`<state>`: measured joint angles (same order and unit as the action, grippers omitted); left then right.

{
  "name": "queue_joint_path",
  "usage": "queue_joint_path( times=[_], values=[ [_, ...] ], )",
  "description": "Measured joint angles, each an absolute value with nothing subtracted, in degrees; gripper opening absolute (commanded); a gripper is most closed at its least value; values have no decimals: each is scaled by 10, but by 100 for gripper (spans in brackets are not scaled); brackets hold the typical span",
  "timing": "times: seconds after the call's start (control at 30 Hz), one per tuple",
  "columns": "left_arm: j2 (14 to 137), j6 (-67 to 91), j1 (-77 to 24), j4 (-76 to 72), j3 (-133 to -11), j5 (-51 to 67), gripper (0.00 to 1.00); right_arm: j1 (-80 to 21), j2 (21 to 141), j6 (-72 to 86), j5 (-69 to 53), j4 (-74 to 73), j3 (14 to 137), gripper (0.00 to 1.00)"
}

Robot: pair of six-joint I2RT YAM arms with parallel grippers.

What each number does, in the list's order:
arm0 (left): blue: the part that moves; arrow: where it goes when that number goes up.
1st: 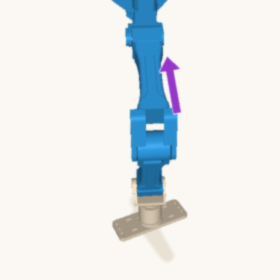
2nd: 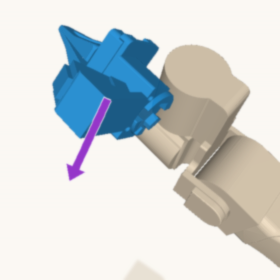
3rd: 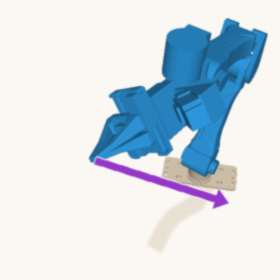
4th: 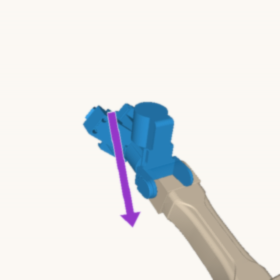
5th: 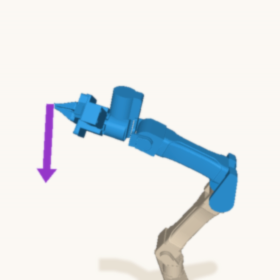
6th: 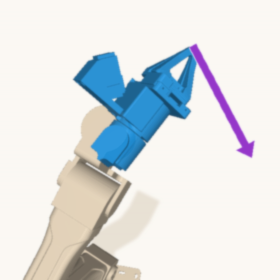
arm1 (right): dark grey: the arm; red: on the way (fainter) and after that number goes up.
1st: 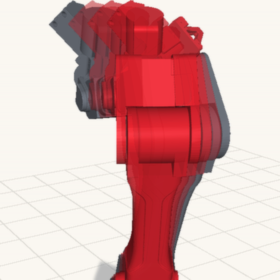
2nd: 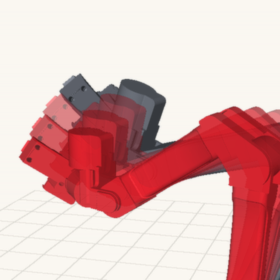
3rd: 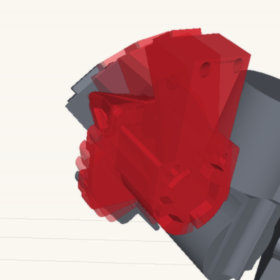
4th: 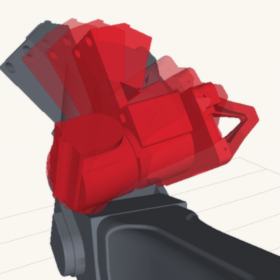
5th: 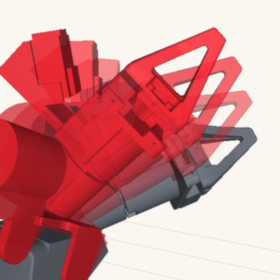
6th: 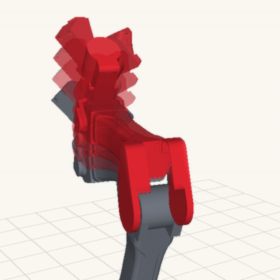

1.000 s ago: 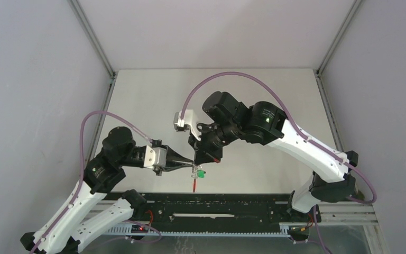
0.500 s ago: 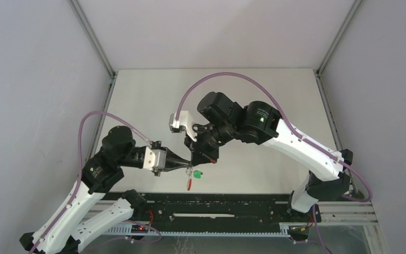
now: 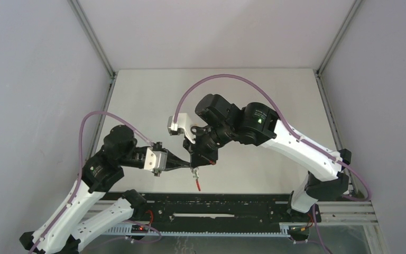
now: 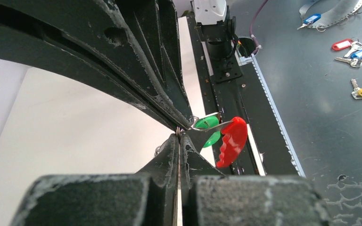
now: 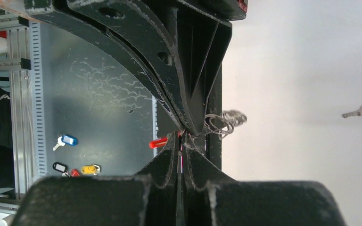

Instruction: Put the keys on the keyring

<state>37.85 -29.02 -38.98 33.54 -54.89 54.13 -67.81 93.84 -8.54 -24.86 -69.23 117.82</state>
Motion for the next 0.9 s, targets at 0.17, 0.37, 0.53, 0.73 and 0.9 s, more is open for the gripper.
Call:
queue_joint_path(
  times=[0.17,0.37,0.53,0.73,0.9],
  values=[
    [381,-277,-390,342,-549,545,0,-678,934,-75,-236,-672,1176,30],
    [362,-178,-390,270,-523,541,0,-663,847,-44,-209,-570,1085,44],
    [342,-93,-390,184,-497,522,0,-626,732,12,-198,-448,966,50],
    [326,-6,-390,62,-477,464,0,-592,614,102,-209,-308,804,54],
    [330,22,-390,-4,-477,435,0,-606,607,154,-223,-239,753,53]
  ],
)
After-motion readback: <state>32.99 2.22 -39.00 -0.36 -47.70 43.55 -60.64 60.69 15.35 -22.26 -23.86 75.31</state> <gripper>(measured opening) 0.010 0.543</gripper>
